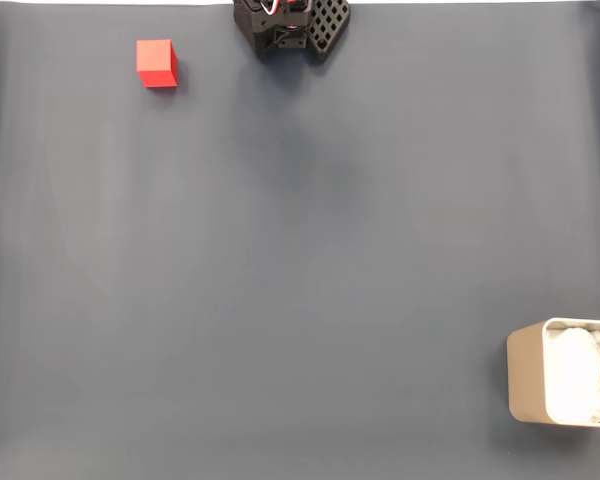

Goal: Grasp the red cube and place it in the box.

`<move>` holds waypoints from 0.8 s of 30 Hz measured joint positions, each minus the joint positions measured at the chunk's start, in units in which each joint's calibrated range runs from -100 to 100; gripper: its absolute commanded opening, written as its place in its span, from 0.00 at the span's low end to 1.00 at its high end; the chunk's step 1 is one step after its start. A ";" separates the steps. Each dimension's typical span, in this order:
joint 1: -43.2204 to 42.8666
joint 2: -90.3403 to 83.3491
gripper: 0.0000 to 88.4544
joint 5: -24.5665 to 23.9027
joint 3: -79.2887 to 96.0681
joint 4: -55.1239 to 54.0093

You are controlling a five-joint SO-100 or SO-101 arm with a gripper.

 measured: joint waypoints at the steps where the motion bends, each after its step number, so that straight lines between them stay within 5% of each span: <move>1: 0.59 0.00 0.00 0.00 0.36 0.00; 24: 8.75 -4.43 0.00 -0.93 7.87 1.43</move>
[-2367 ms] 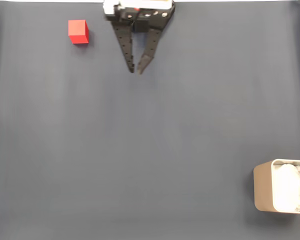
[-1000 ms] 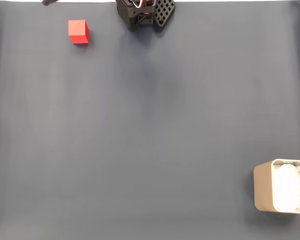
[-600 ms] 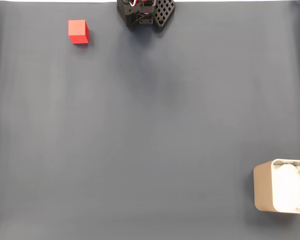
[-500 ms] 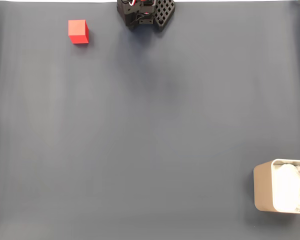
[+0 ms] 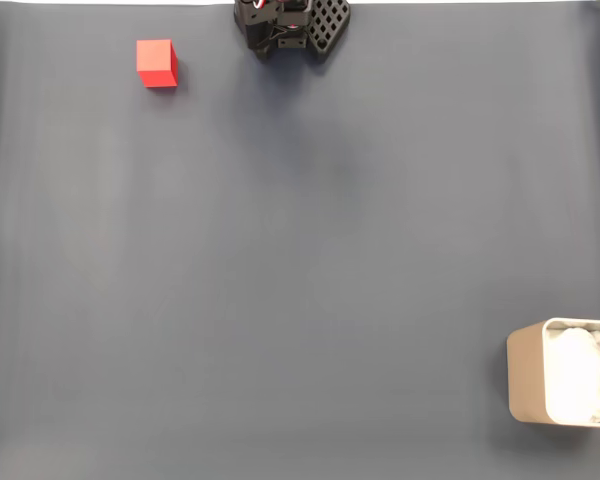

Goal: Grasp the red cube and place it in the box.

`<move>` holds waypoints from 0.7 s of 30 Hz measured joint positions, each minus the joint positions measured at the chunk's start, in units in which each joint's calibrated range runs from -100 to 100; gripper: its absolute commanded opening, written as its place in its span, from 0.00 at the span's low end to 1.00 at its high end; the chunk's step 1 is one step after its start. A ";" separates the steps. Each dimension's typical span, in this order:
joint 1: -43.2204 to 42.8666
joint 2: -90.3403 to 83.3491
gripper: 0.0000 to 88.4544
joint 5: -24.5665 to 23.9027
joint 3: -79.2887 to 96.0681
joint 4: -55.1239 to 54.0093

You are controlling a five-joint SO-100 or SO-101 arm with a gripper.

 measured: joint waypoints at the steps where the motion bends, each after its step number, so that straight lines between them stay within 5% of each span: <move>1: 0.15 0.00 0.00 -0.20 0.27 0.24; 21: 2.08 -5.04 0.13 -0.39 16.27 0.64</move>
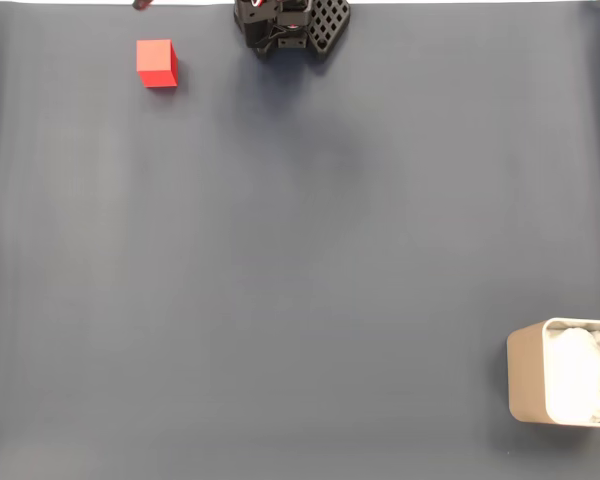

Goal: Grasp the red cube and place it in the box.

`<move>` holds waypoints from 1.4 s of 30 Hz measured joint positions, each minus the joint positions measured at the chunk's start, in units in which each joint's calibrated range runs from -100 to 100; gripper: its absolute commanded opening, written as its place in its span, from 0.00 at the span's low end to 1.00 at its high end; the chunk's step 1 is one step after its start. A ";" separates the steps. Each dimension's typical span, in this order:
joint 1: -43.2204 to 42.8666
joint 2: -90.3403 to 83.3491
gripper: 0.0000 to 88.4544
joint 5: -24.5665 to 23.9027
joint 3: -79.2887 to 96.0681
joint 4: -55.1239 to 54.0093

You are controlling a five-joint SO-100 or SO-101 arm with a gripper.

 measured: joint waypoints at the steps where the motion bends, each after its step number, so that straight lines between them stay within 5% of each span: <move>1: 0.07 -0.35 0.14 0.00 0.90 -0.32; 42: 0.67 -2.61 0.36 -1.32 19.08 -13.29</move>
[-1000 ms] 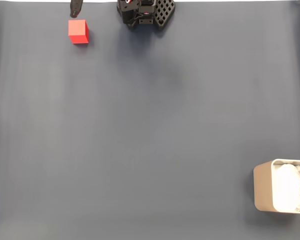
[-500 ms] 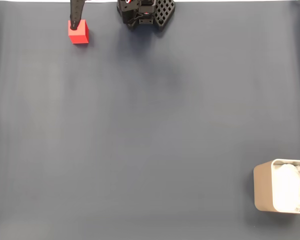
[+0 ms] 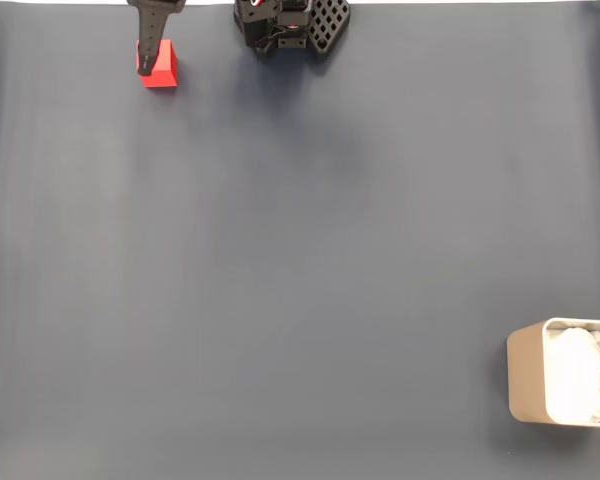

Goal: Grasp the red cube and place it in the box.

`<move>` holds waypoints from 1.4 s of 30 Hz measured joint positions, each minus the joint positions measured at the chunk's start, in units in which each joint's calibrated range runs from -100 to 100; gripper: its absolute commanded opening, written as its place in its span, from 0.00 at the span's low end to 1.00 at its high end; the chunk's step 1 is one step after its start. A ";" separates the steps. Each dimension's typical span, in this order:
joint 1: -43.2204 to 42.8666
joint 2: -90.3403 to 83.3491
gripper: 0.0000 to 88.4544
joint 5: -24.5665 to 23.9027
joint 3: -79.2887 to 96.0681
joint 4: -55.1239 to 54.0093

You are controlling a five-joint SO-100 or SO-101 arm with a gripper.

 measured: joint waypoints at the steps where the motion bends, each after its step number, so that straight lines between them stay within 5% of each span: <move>1: 0.00 0.00 0.36 0.00 0.27 -0.48; 42: 0.00 -3.30 0.38 0.78 18.26 -15.83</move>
